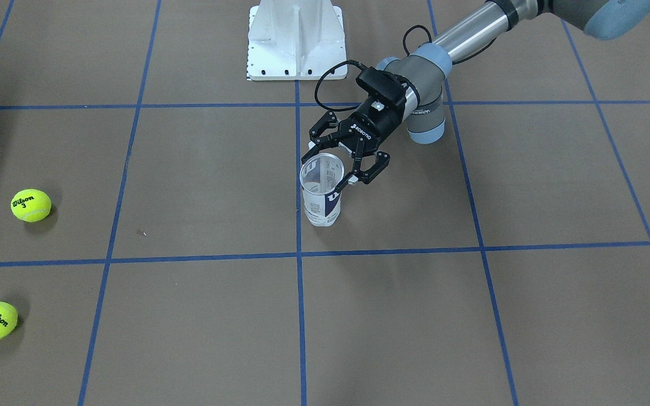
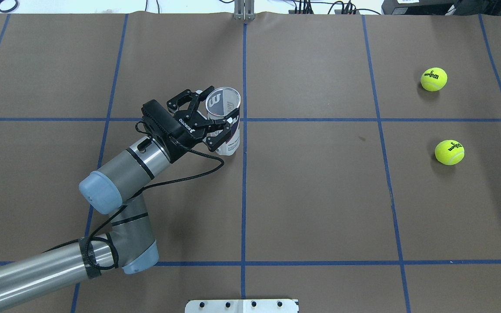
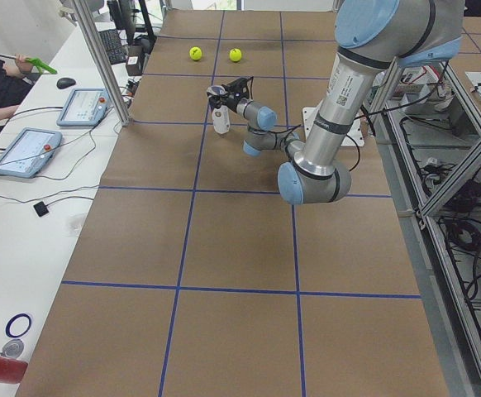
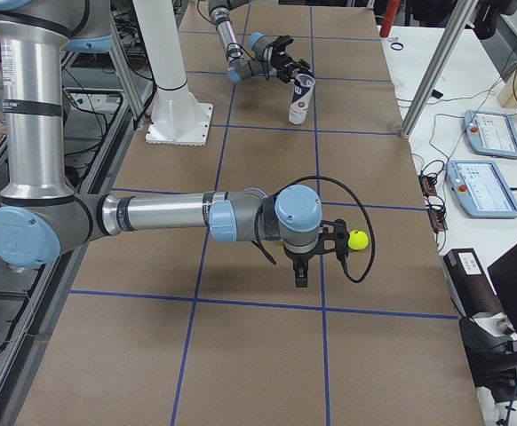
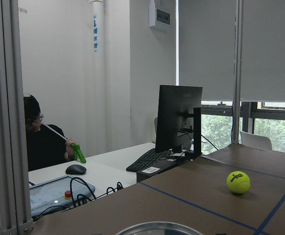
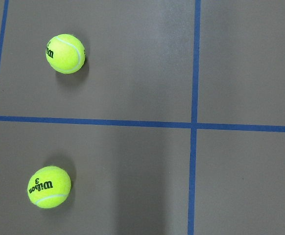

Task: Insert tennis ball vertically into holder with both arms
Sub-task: 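Lower the upright can onto the table with the left gripper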

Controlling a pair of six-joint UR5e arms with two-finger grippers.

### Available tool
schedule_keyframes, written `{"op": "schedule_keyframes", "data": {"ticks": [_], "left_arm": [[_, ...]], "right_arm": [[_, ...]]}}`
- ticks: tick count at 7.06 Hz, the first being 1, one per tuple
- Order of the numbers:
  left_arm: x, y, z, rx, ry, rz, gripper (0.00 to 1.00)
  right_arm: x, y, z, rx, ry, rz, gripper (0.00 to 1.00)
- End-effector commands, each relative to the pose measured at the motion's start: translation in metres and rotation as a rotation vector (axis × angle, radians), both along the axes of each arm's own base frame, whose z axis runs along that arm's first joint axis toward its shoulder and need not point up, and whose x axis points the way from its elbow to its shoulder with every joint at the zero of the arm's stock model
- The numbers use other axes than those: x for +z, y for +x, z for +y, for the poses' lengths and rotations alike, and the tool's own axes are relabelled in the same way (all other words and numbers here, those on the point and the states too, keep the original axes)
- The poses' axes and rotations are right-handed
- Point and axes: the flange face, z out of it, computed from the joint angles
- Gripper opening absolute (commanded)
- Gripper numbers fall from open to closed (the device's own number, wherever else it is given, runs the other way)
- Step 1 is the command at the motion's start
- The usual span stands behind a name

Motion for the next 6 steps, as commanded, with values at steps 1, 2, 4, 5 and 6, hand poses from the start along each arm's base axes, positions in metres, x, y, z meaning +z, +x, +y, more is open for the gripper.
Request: {"op": "schedule_keyframes", "data": {"ticks": [1, 2, 4, 5, 6], "left_arm": [[0.001, -0.0003, -0.0005, -0.003, -0.001, -0.002, 0.77], [0.0049, -0.0007, -0.0001, -0.001, -0.003, -0.007, 0.78], [0.0056, -0.0011, -0.0012, -0.003, -0.005, -0.008, 0.85], [0.0055, -0.0004, -0.0003, -0.001, -0.004, -0.009, 0.85], [0.0056, -0.0011, -0.0011, -0.003, -0.005, -0.008, 0.87]], "right_arm": [[-0.0006, -0.0005, -0.0007, -0.001, 0.001, 0.0, 0.99], [0.0001, 0.0002, 0.0001, 0.0, 0.0, 0.0, 0.99], [0.0043, -0.0003, 0.0, -0.002, -0.007, 0.004, 0.99], [0.0052, -0.0002, -0.0007, -0.001, -0.009, 0.006, 0.99], [0.0082, -0.0002, -0.0006, -0.001, -0.015, 0.005, 0.99]]}}
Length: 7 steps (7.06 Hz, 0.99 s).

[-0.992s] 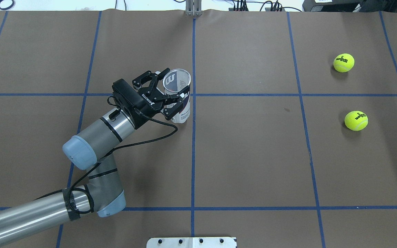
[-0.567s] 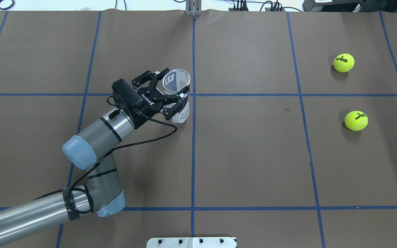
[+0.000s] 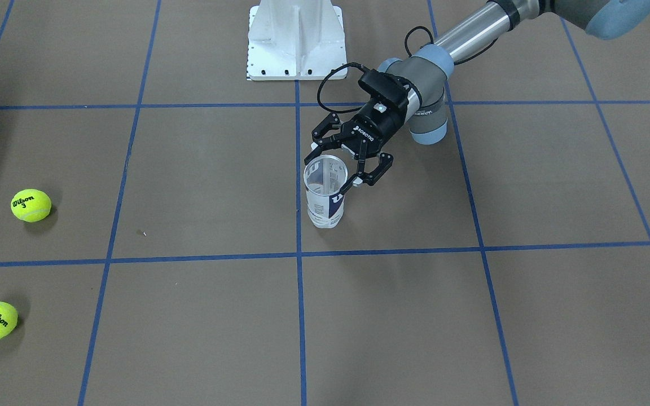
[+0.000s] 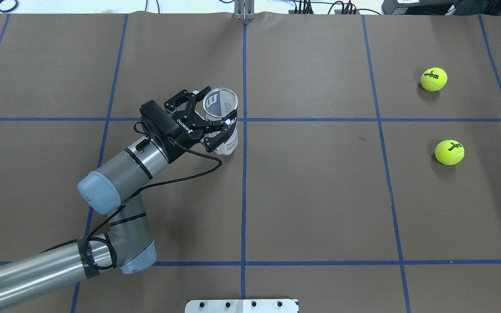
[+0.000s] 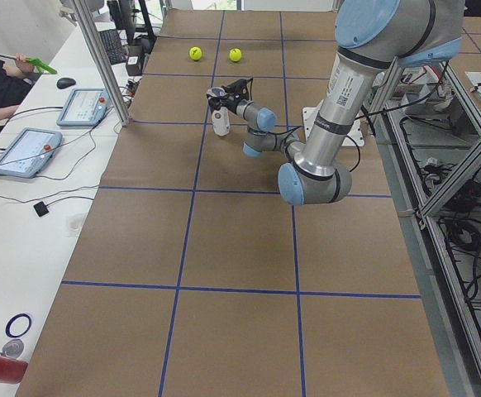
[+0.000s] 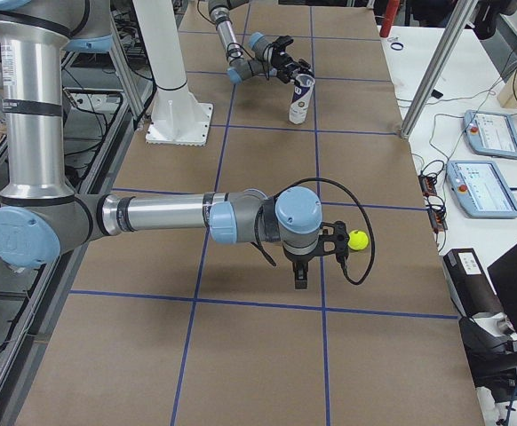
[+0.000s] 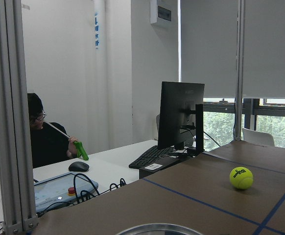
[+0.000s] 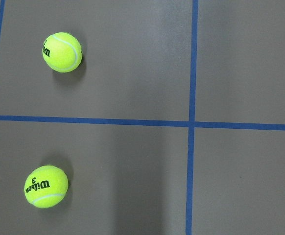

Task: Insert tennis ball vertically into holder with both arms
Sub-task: 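Lower the upright can onto the table with the left gripper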

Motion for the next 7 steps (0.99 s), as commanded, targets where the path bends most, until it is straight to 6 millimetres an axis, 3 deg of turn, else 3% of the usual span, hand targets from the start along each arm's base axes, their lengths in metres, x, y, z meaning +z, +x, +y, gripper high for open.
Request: {"op": "schedule_keyframes", "data": {"ticks": [1, 3, 5, 7], "left_arm": [[0.0, 0.0, 0.0, 0.0, 0.0, 0.0, 0.88], [0.001, 0.0, 0.001, 0.001, 0.0, 0.0, 0.88], [-0.007, 0.0, 0.001, 0.002, 0.005, 0.013, 0.96], [-0.013, -0.003, 0.002, 0.005, 0.01, 0.032, 0.98]], "right_arm": [[0.003, 0.0, 0.0, 0.0, -0.005, 0.0, 0.99], [0.003, 0.0, 0.0, 0.0, -0.005, 0.0, 0.99], [0.003, 0.0, 0.0, 0.0, -0.007, 0.0, 0.99], [0.004, 0.0, 0.0, 0.0, -0.008, 0.002, 0.99]]}}
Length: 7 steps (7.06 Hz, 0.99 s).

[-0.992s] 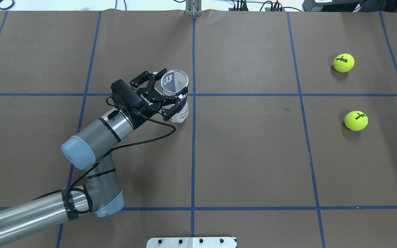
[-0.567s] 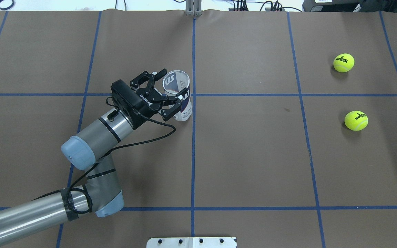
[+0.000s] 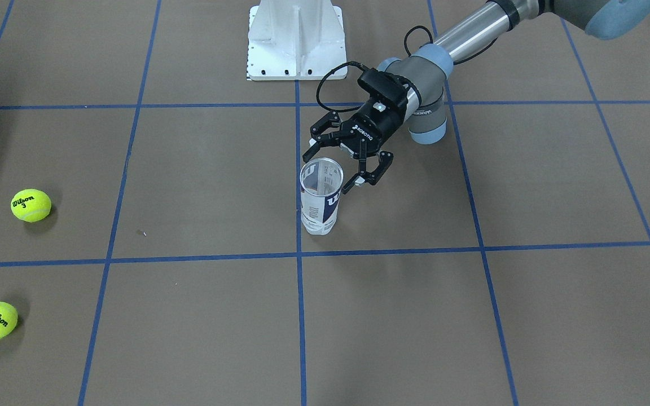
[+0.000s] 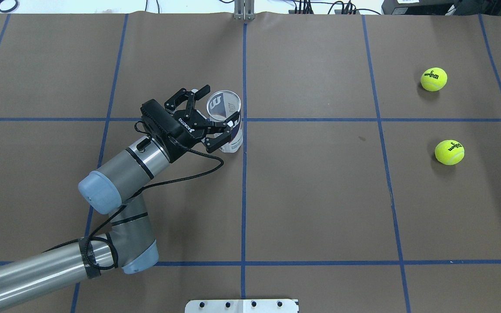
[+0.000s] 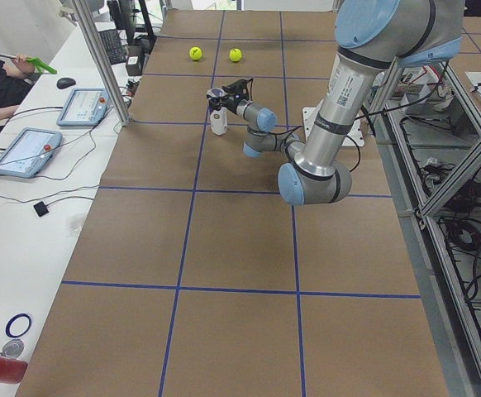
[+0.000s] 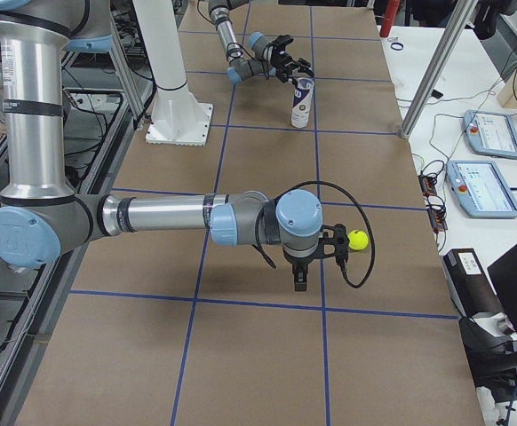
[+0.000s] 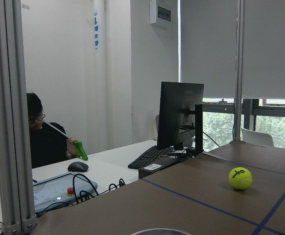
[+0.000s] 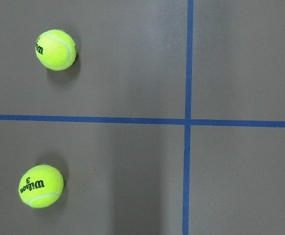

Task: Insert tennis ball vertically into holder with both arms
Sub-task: 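Lower the upright can onto the table with the left gripper, then open the left gripper and draw it back from the standing can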

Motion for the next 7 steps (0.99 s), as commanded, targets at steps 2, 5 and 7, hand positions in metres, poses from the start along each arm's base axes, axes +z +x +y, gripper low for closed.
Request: {"op": "schedule_keyframes", "data": {"ticks": [2, 5, 7], "left_arm": [[-0.017, -0.012, 0.003, -0.002, 0.019, 0.041, 0.98], [-0.021, -0.037, -0.011, -0.041, 0.029, 0.051, 0.98], [-0.007, -0.045, -0.016, -0.051, 0.02, 0.033, 0.98]], "right_arm": [[0.0, 0.0, 0.0, -0.001, 0.001, -0.001, 0.99], [-0.031, 0.002, -0.028, 0.015, 0.051, 0.066, 0.99], [-0.048, 0.0, -0.039, 0.036, 0.056, 0.055, 0.99]]}}
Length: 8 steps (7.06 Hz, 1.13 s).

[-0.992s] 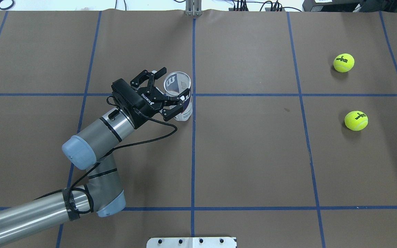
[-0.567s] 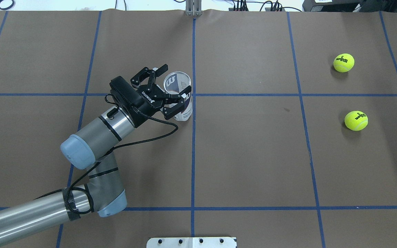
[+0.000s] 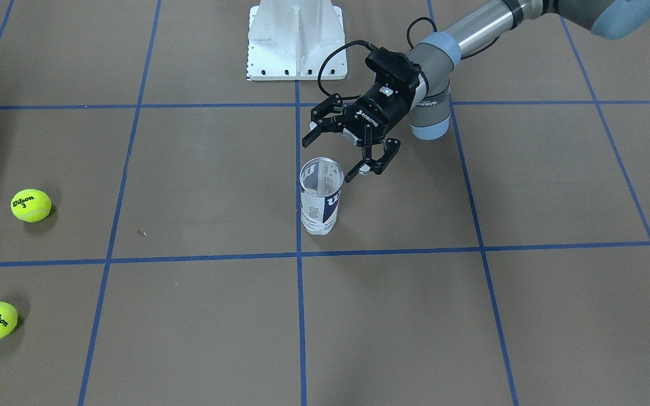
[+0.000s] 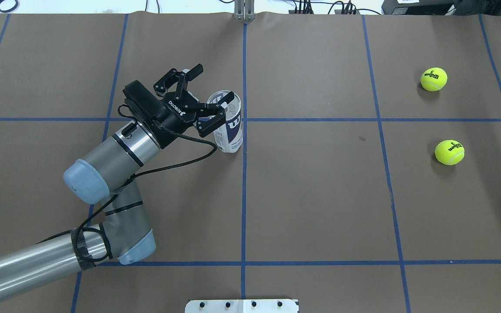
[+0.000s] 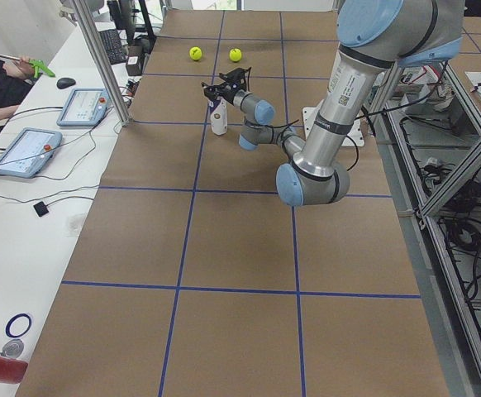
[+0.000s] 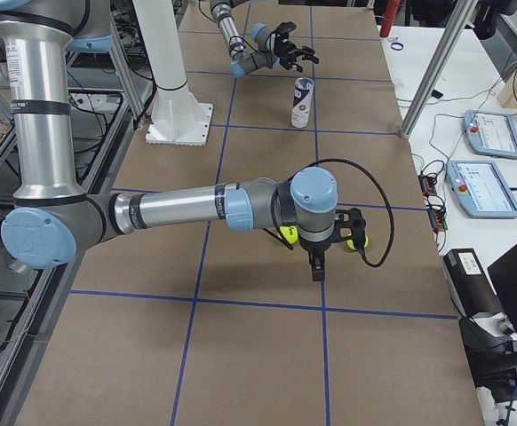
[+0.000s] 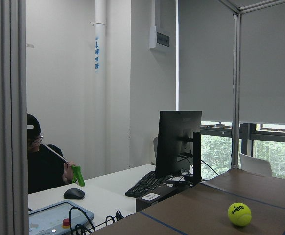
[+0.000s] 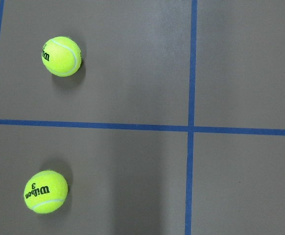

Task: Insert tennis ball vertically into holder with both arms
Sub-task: 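Open the left gripper and draw it back from the standing can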

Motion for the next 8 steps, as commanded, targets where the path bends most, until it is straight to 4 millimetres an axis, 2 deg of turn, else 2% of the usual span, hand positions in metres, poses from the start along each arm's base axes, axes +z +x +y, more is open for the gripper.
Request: {"op": "schedule_keyframes", "data": {"ticks": [1, 2, 3, 4, 5, 6, 7, 8], "left_arm": [[0.025, -0.011, -0.006, -0.016, -0.02, -0.031, 0.98], [0.04, -0.027, -0.016, -0.038, -0.036, -0.045, 0.98], [0.058, -0.048, -0.012, -0.047, -0.045, -0.053, 0.98], [0.084, -0.074, 0.0, -0.051, -0.059, -0.078, 0.99], [0.091, -0.084, 0.006, -0.045, -0.069, -0.079, 0.99], [0.1, -0.082, 0.007, -0.012, -0.111, -0.051, 0.99], [0.104, -0.084, 0.01, 0.022, -0.145, -0.014, 0.99], [0.106, -0.069, 0.012, 0.135, -0.163, -0.087, 0.99]], "right_arm": [[-0.017, -0.01, -0.005, 0.047, -0.06, -0.091, 0.99], [-0.04, -0.04, -0.002, 0.038, -0.082, -0.104, 0.99], [-0.057, -0.064, -0.001, 0.051, -0.126, -0.12, 0.99], [-0.079, -0.092, 0.01, 0.088, -0.19, -0.133, 0.99], [-0.092, -0.108, 0.019, 0.083, -0.187, -0.118, 0.99], [-0.094, -0.118, 0.023, 0.064, -0.19, -0.118, 0.99], [-0.094, -0.12, 0.023, 0.061, -0.19, -0.118, 0.99], [-0.095, -0.12, 0.022, 0.06, -0.188, -0.12, 0.99]]}}
